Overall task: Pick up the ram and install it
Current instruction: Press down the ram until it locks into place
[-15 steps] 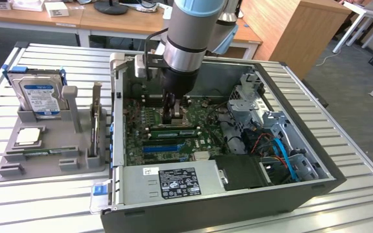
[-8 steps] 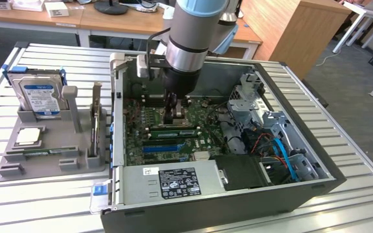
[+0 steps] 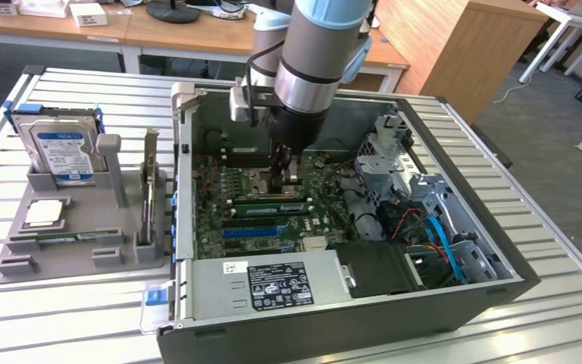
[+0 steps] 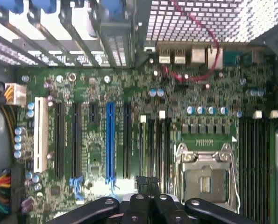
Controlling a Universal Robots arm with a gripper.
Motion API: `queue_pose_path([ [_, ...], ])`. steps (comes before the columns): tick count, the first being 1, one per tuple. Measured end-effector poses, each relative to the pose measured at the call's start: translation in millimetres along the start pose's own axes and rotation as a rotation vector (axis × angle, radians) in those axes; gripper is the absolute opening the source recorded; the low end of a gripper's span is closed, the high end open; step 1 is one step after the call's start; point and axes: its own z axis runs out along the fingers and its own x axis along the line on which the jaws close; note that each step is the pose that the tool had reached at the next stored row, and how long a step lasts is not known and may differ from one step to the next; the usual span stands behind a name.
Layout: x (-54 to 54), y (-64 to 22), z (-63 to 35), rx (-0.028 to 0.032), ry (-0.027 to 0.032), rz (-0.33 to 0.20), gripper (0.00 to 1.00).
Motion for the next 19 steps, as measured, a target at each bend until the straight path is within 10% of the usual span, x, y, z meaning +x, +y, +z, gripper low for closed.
queue_pose_path([
  [19, -0.3, -16.3, -0.6, 0.0, 0.0, 0.0, 0.11],
])
